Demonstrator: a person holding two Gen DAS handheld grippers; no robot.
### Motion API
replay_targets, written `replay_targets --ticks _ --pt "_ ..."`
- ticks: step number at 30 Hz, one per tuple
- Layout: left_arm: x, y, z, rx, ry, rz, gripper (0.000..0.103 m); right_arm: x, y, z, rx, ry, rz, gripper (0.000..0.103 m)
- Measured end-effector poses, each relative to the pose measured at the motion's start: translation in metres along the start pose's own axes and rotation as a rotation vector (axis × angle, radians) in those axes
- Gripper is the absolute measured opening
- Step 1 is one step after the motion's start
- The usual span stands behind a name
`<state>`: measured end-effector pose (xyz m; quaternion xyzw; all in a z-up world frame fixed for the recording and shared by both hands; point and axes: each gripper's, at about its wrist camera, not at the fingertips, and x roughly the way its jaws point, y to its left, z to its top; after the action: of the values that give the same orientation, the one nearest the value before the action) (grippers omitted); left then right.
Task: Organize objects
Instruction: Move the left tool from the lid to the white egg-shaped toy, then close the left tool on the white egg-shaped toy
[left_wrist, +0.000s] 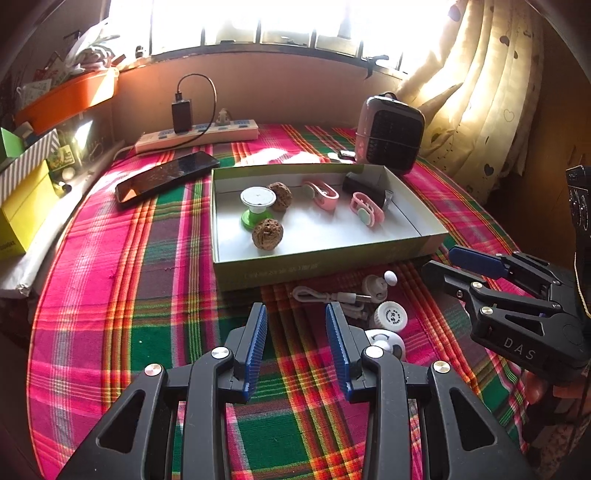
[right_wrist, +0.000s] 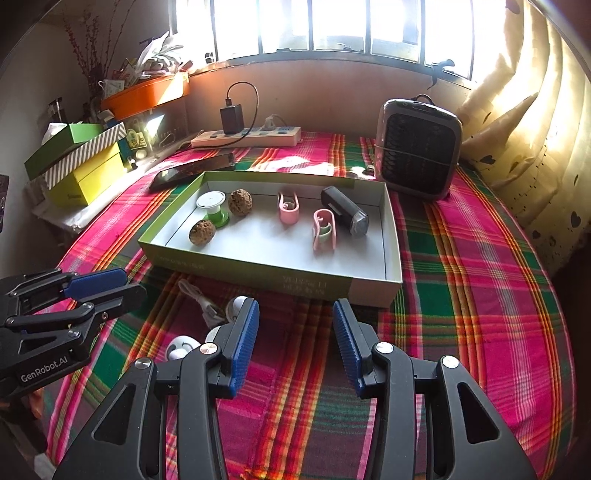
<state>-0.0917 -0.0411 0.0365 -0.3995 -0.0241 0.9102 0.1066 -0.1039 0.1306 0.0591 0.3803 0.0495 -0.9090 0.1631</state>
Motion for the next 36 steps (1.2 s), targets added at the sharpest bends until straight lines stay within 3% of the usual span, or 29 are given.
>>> replay_targets --ticks 15,25,36 --pt "0.010 -0.022 -0.017 0.012 0.067 -0.171 0.043 -0.002 -0.014 -0.016 0.050 0.016 -0.006 0.044" --pt "0.022 -0.032 -0.020 0.028 0.117 -0.176 0.044 -0.002 -0.016 -0.019 0.060 0.020 -0.006 0.044" --pt "0.026 -0.033 -0.017 0.024 0.117 -0.172 0.044 0.000 -0.015 -0.021 0.057 0.032 -0.002 0.044"
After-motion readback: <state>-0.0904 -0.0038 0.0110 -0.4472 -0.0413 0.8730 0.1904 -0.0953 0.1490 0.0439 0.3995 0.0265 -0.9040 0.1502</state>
